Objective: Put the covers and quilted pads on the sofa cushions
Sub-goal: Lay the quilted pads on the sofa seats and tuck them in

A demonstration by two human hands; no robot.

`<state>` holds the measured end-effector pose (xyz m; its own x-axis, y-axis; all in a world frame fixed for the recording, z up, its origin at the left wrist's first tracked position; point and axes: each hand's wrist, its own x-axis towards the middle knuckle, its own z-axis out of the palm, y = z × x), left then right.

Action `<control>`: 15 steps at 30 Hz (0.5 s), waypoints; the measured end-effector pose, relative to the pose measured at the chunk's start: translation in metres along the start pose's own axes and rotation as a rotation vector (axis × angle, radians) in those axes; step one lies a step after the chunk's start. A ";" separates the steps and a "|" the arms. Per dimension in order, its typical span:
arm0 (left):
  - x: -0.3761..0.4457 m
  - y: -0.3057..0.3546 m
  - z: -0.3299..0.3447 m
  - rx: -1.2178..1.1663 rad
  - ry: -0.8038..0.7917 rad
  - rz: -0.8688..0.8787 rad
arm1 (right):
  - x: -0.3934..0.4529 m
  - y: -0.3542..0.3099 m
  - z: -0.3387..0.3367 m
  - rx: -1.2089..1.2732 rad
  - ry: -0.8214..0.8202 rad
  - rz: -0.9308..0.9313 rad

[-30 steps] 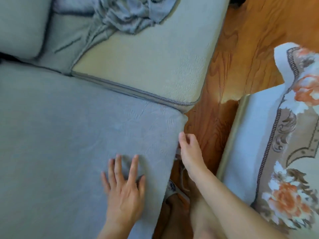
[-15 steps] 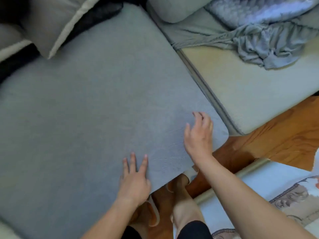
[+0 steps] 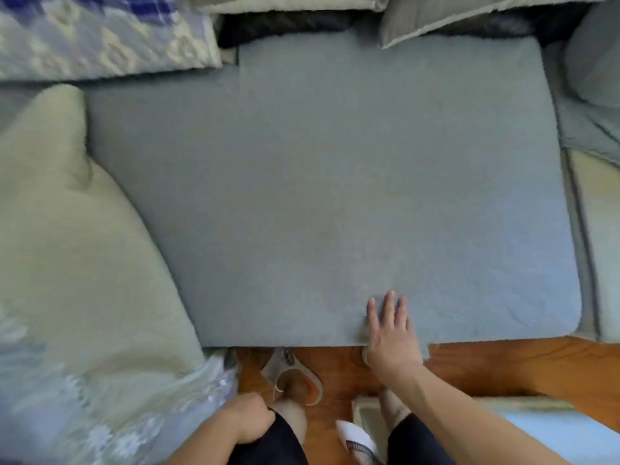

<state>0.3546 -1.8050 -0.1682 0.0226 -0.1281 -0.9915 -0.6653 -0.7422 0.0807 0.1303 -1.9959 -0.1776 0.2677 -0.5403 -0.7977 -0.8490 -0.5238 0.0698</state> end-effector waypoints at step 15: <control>-0.071 -0.151 -0.017 -1.080 0.687 -0.255 | 0.059 -0.199 -0.140 0.258 0.149 -0.253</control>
<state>0.4661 -1.6953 -0.1080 0.6463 0.0247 -0.7627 0.3391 -0.9047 0.2580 0.3791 -2.0153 -0.1550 0.5301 -0.5153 -0.6734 -0.8295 -0.4799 -0.2858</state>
